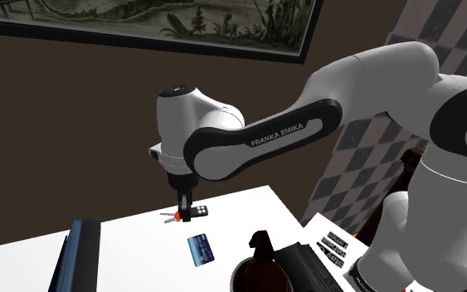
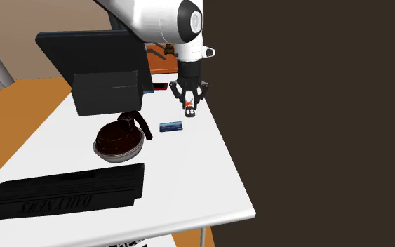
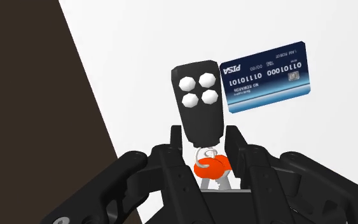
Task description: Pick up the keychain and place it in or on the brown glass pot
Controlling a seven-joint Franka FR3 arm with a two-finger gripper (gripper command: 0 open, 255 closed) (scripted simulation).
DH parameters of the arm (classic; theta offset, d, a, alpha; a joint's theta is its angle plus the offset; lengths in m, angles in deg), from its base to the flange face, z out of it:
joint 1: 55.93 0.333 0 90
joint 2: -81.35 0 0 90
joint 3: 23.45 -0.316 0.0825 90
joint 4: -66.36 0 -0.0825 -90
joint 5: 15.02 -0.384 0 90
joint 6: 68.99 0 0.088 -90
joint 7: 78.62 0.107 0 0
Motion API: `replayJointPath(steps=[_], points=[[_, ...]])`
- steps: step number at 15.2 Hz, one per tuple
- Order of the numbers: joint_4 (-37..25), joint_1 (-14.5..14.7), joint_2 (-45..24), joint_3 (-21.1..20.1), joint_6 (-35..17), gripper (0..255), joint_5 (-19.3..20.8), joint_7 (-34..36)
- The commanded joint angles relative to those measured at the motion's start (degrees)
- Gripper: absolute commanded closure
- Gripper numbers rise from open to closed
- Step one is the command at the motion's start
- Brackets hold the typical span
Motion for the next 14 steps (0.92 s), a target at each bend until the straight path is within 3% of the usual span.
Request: replayJointPath(steps=[1,14], points=[[-0.8,0.0,0.5,0.0,1.3,255,-0.2,-0.1],[-7.7,-0.1,3.0,-0.2,10.7,255,-1.0,-0.8]])
